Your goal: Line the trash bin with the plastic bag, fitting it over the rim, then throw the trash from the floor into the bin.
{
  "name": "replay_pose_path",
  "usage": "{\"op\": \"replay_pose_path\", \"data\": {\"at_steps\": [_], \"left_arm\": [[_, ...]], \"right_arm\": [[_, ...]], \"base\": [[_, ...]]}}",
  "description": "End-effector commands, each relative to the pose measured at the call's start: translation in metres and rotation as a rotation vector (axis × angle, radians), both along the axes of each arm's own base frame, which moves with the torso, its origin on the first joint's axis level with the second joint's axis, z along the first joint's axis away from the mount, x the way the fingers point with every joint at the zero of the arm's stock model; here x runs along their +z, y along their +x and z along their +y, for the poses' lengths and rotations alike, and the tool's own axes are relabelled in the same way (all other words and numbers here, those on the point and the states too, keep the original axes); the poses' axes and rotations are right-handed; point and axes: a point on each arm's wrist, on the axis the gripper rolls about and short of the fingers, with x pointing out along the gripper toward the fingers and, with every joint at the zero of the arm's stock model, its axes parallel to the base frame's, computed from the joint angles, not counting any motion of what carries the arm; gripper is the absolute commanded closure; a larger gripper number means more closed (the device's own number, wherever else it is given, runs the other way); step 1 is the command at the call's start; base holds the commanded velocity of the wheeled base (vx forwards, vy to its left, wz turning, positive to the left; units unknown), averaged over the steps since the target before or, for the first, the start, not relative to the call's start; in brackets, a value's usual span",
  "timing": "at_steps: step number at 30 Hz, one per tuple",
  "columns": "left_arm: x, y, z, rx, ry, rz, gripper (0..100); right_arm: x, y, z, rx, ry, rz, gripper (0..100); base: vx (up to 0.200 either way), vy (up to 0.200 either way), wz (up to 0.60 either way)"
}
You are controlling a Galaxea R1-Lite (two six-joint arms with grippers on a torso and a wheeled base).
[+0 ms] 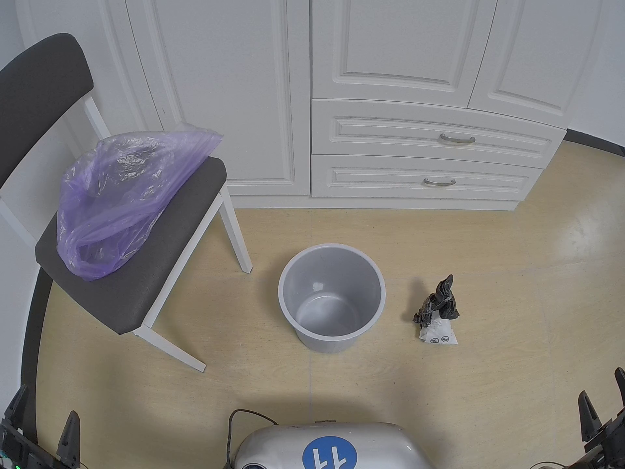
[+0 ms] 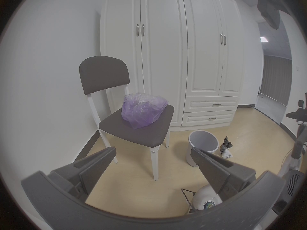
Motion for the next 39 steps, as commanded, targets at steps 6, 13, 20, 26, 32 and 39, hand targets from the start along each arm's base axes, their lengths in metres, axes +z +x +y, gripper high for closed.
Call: {"op": "replay_pose_path", "data": {"at_steps": [6, 13, 20, 26, 32, 39], "left_arm": [[-0.005, 0.000, 0.000, 0.003, -0.003, -0.005, 0], [0.014, -0.003, 0.001, 0.052, -0.071, -0.125, 0], [0.082, -0.016, 0.003, -0.097, -0.131, -0.276, 0], [0.111, 0.010, 0.002, -0.100, -0.075, -0.083, 0], [0.154, 0.065, -0.002, 0.008, 0.036, 0.071, 0], [0.165, 0.135, -0.006, 0.094, 0.341, 0.272, 0]], "right_arm": [[-0.003, 0.000, 0.001, 0.022, -0.015, -0.012, 0], [0.026, -0.008, 0.001, 0.065, 0.205, -0.161, 0], [0.034, -0.005, 0.001, 0.083, 0.171, -0.100, 0], [0.084, 0.017, 0.001, 0.056, 0.117, -0.011, 0], [0.133, 0.066, -0.001, -0.014, 0.052, 0.104, 0], [0.143, 0.104, -0.005, -0.089, -0.075, 0.205, 0]], "base": [[0.000, 0.000, 0.00], [0.000, 0.000, 0.00], [0.000, 0.000, 0.00], [0.000, 0.000, 0.00], [0.000, 0.000, 0.00], [0.000, 0.000, 0.00]]}}
